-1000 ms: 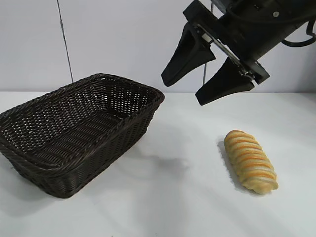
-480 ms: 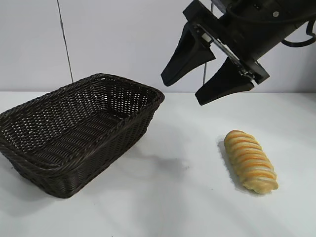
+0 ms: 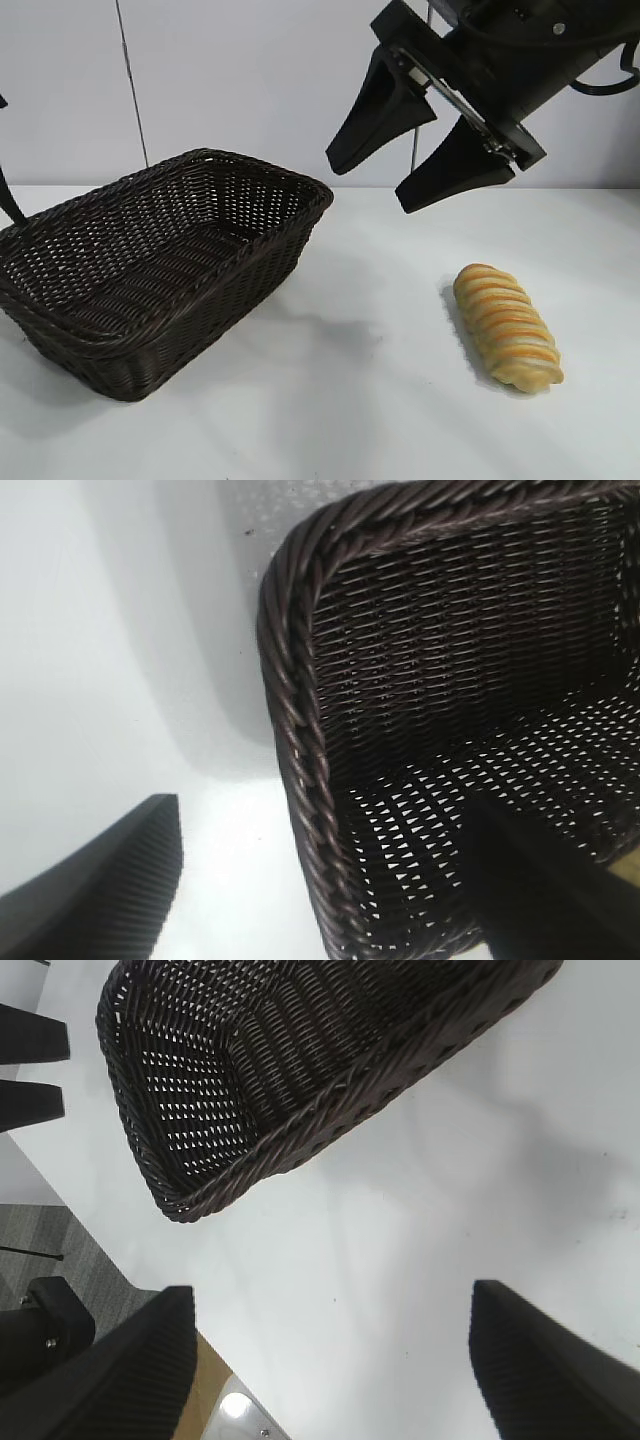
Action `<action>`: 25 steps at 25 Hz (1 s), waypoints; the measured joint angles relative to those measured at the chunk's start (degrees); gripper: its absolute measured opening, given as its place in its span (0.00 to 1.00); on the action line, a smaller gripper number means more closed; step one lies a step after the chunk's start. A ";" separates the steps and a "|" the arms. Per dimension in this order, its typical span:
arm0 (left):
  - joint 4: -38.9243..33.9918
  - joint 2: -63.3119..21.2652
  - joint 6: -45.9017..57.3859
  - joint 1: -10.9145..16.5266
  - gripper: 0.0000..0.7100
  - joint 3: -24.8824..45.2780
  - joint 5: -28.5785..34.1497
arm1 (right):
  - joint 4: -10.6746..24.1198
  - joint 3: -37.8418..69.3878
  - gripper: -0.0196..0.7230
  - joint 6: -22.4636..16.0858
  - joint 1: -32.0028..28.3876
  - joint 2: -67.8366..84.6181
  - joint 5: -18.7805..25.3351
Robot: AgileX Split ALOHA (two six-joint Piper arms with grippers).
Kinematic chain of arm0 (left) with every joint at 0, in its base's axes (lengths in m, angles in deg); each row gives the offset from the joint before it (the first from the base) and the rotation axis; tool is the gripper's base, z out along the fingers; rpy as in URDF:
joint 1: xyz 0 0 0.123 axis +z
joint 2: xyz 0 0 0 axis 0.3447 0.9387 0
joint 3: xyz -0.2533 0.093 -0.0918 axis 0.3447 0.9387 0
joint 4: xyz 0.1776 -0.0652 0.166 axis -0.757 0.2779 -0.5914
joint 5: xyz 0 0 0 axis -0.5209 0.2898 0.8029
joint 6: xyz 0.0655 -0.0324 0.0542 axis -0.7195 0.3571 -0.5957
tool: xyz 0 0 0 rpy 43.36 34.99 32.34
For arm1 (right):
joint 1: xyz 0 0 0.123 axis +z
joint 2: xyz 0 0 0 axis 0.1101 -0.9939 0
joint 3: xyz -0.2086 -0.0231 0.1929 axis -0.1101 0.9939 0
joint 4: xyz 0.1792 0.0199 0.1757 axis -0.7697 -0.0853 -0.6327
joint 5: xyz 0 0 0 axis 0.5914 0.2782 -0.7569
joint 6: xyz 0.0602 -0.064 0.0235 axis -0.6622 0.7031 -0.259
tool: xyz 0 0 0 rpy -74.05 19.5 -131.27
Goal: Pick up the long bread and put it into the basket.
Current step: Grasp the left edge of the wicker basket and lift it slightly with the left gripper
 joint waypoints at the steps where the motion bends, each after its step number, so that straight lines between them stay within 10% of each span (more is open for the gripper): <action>1: 0.00 0.90 0.00 0.00 0.78 0.00 -0.37 | 0.00 0.00 0.76 0.00 0.00 0.00 0.00; 25: 2.85 10.14 -0.30 0.00 0.73 -0.19 -7.95 | 0.22 0.00 0.76 -0.63 0.00 0.00 0.00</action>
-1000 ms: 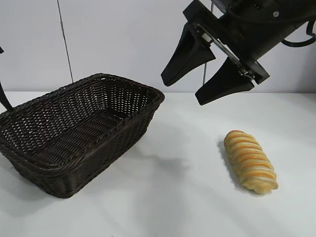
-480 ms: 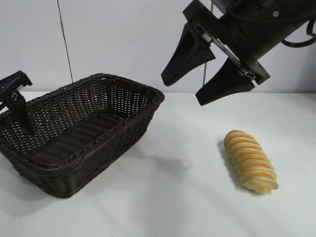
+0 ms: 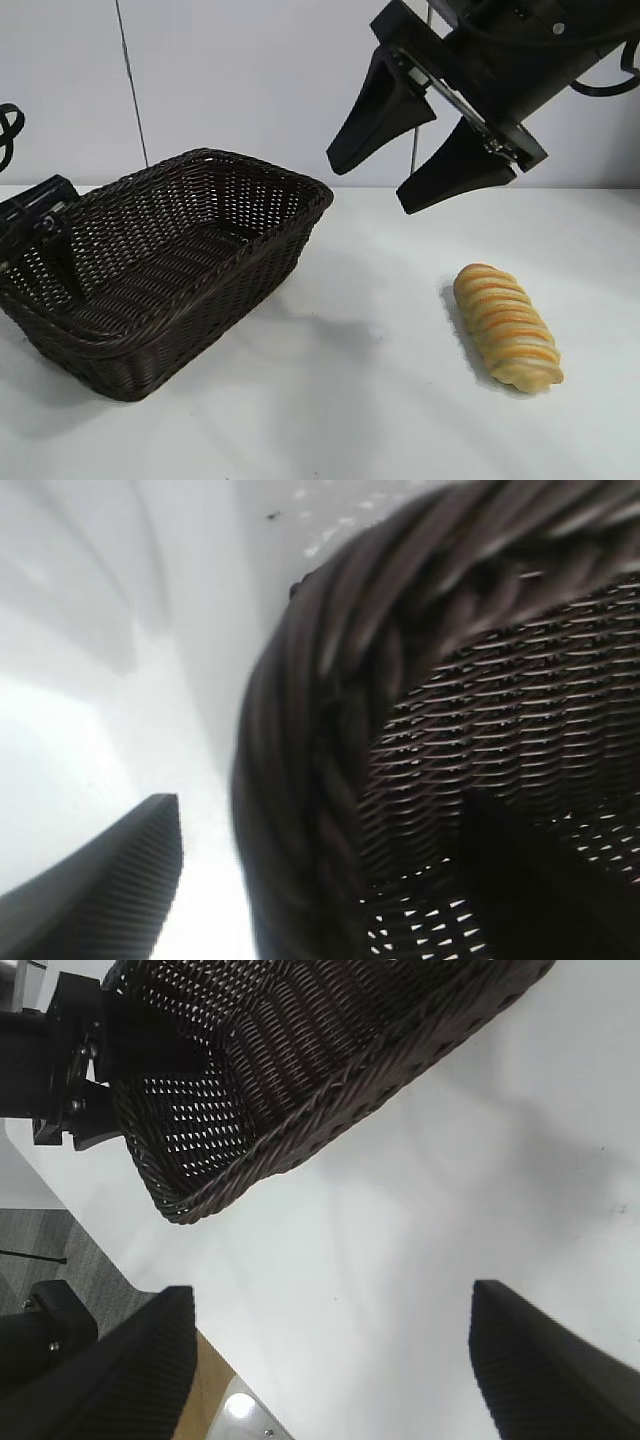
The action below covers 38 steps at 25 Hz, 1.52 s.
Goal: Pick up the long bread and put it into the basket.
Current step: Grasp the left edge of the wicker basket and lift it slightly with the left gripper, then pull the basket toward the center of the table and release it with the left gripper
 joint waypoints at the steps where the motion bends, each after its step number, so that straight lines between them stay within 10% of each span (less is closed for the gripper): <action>1: 0.00 0.05 0.01 0.00 0.73 0.00 -0.20 | 0.00 0.00 0.76 0.00 0.00 0.00 0.00; 20: 0.78 0.60 0.54 0.00 0.15 -0.05 -0.38 | 0.00 0.00 0.76 0.00 0.00 0.00 0.00; 38: -0.51 -3.35 -2.29 0.69 0.14 -6.24 10.61 | -0.06 0.00 0.76 0.00 0.00 0.00 0.00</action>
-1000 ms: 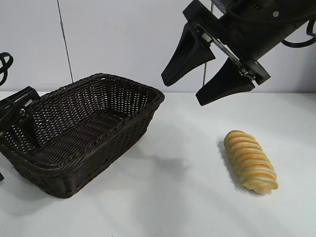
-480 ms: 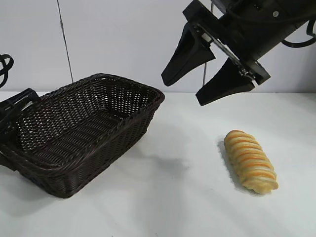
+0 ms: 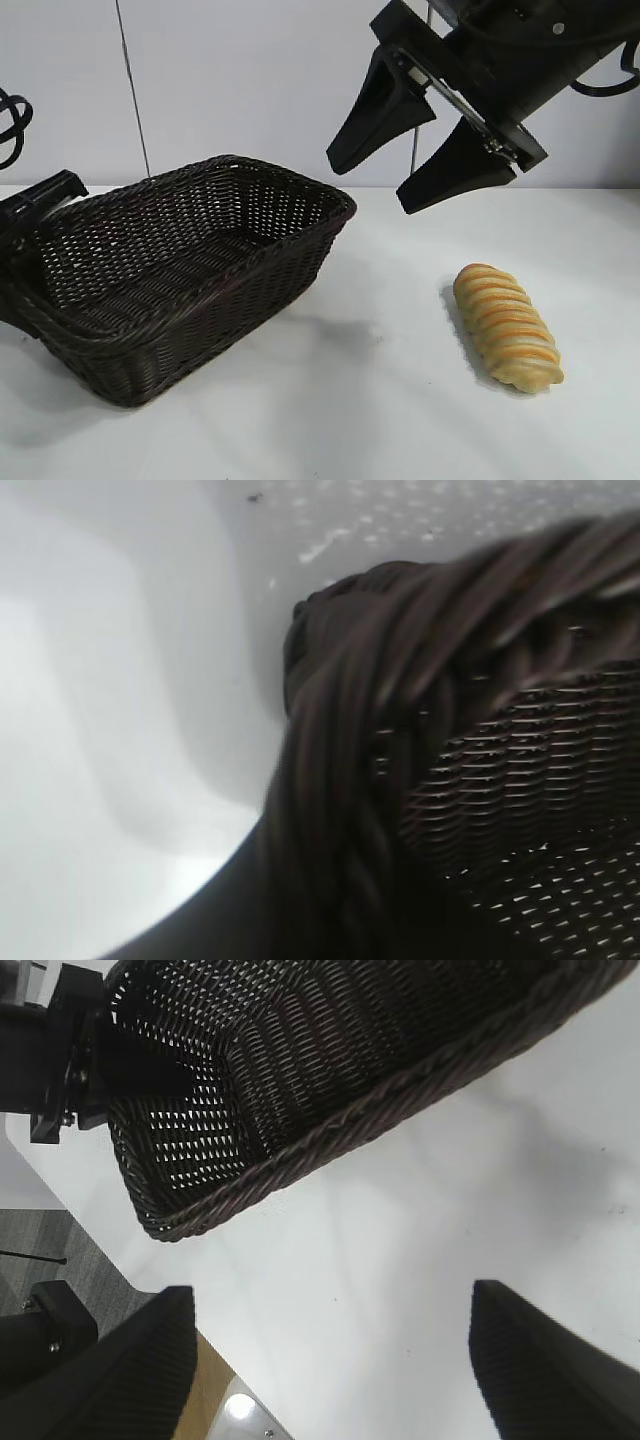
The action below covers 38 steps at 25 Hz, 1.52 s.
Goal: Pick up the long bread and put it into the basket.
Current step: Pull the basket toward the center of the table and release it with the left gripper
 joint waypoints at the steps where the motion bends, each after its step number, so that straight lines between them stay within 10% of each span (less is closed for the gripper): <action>1: 0.00 -0.51 -0.42 0.33 0.14 -0.18 0.44 | 0.00 0.00 0.76 0.00 0.00 0.00 0.00; 15: -0.55 -1.16 -15.57 1.12 0.14 -1.92 4.98 | 0.00 0.00 0.76 -0.21 0.00 0.00 0.00; 38: -1.25 17.24 -38.42 1.12 0.14 -26.36 20.54 | 0.06 0.00 0.76 -0.26 0.00 0.00 1.17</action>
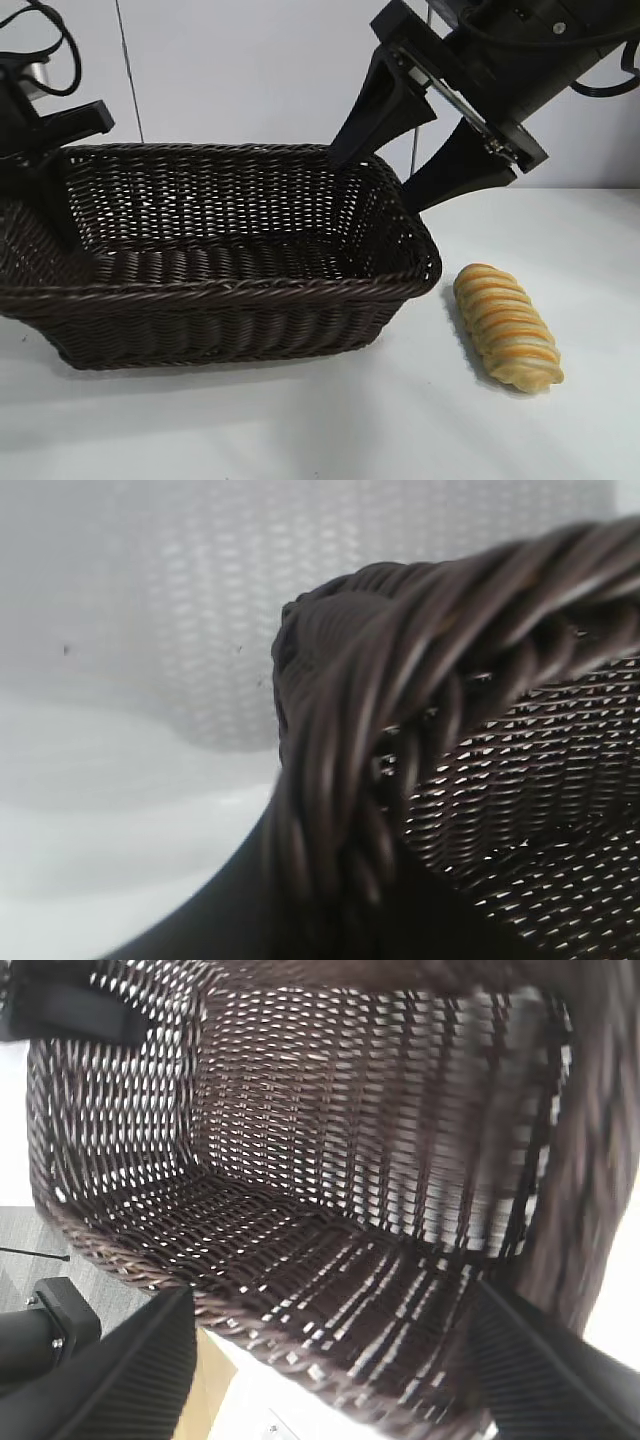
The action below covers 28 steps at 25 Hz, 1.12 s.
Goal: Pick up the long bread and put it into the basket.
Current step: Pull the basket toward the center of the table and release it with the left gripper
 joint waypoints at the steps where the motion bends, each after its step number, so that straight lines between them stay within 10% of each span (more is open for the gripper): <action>1: -0.08 0.66 -0.30 0.00 0.14 -0.27 0.00 | 0.00 0.00 0.76 0.00 0.00 0.00 0.00; 21: 1.31 6.95 -2.73 0.00 0.14 -1.41 -2.24 | 0.00 0.00 0.76 -0.16 0.00 0.00 0.10; 28: 1.58 6.95 -2.73 0.00 0.57 -1.41 -2.03 | 0.00 0.00 0.76 -0.16 0.00 0.00 0.10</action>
